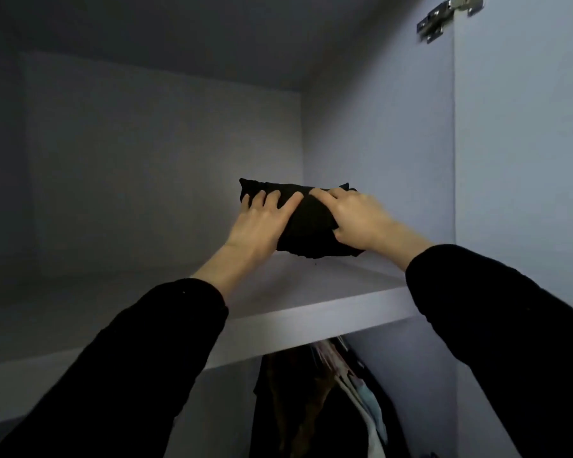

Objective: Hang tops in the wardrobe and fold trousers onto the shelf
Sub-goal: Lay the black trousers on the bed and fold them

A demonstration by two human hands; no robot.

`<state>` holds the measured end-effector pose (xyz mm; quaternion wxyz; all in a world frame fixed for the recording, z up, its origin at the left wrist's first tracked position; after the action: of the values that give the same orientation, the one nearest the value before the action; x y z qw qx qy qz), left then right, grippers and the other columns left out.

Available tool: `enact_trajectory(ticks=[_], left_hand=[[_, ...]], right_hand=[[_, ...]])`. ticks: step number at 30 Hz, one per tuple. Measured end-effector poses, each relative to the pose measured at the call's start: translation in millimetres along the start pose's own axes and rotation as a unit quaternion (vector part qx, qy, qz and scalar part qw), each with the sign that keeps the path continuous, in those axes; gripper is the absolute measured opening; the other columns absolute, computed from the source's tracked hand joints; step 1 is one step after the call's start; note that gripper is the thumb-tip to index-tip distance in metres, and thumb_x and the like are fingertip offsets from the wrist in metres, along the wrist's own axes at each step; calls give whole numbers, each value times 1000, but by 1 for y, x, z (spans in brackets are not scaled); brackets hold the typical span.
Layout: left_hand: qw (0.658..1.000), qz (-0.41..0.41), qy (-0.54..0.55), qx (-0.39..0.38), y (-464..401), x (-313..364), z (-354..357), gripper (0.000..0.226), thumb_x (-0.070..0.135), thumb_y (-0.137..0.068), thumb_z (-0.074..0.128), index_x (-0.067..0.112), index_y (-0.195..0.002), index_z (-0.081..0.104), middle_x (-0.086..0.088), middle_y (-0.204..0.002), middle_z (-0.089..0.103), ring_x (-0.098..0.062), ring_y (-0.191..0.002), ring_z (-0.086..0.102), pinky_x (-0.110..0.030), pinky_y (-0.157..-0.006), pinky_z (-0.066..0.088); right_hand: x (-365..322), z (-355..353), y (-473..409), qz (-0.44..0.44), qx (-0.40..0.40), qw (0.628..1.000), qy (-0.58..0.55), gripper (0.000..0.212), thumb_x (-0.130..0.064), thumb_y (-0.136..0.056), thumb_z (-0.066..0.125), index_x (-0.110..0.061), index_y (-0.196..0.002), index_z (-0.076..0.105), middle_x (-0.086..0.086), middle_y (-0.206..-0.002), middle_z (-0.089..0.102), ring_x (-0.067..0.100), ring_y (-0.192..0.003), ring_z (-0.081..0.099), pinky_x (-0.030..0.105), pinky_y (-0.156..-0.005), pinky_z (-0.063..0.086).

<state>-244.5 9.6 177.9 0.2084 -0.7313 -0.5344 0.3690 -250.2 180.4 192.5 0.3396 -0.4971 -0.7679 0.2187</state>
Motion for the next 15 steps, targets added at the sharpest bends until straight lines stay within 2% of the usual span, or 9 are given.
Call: enact_trajectory(ticks=[3, 5, 7, 10, 12, 15], left_hand=[[1000, -11, -8, 5, -28, -5, 29, 88, 7, -87, 60, 24, -150, -1, -19, -153, 16, -38, -142, 12, -51, -116, 14], [1000, -13, -4, -16, -42, -3, 52, 89, 12, -88, 61, 25, -150, -2, -17, -154, 14, -38, -143, 8, -52, -116, 13], [993, 9, 33, -116, -45, 1, 78, 88, 21, -86, 63, 26, -150, 3, -14, -153, 17, -36, -142, 12, -48, -116, 17], [943, 5, 164, -289, -37, -2, 96, 78, 26, -85, 64, 26, -148, 19, -11, -148, 32, -28, -134, 32, -37, -111, 29], [904, -39, 215, -368, -33, -2, 94, 74, 39, -91, 57, 32, -149, 12, -10, -154, 20, -27, -141, 21, -35, -116, 21], [897, -51, 199, -390, -35, 7, 89, 74, 57, -91, 44, 38, -149, 2, -1, -159, 1, -24, -145, -8, -45, -118, 3]], right_hand=[[14, 28, -27, -5, 16, 1000, 2, 77, -11, -84, 58, -20, -150, 18, 12, -144, 39, 33, -124, 45, 43, -94, 47], [27, 53, -38, -13, 15, 1000, -12, 79, -14, -84, 61, -21, -150, 18, 11, -149, 33, 31, -133, 36, 44, -101, 43], [38, 89, -37, -28, -62, 995, -72, 81, -22, -83, 66, -22, -150, 21, 10, -151, 31, 29, -137, 32, 40, -109, 35], [45, 126, -22, 11, -254, 945, -206, 83, -39, -83, 68, -25, -150, 22, 5, -154, 28, 23, -139, 30, 33, -114, 26], [50, 132, -20, 14, -266, 937, -227, 81, -41, -85, 66, -27, -150, 21, 2, -157, 21, 21, -142, 22, 36, -116, 21], [50, 125, -22, -24, -236, 956, -174, 74, -47, -88, 58, -33, -149, 20, -2, -159, 13, 19, -146, 9, 44, -117, 11]])
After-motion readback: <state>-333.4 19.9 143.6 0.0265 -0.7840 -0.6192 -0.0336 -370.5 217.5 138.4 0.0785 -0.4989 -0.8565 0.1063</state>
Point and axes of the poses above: each hand's wrist, its own y-axis away from the middle knuckle, its own z-axis out of the palm, x = y × z, the point moved 1 cm from there along -y, towards the middle knuckle
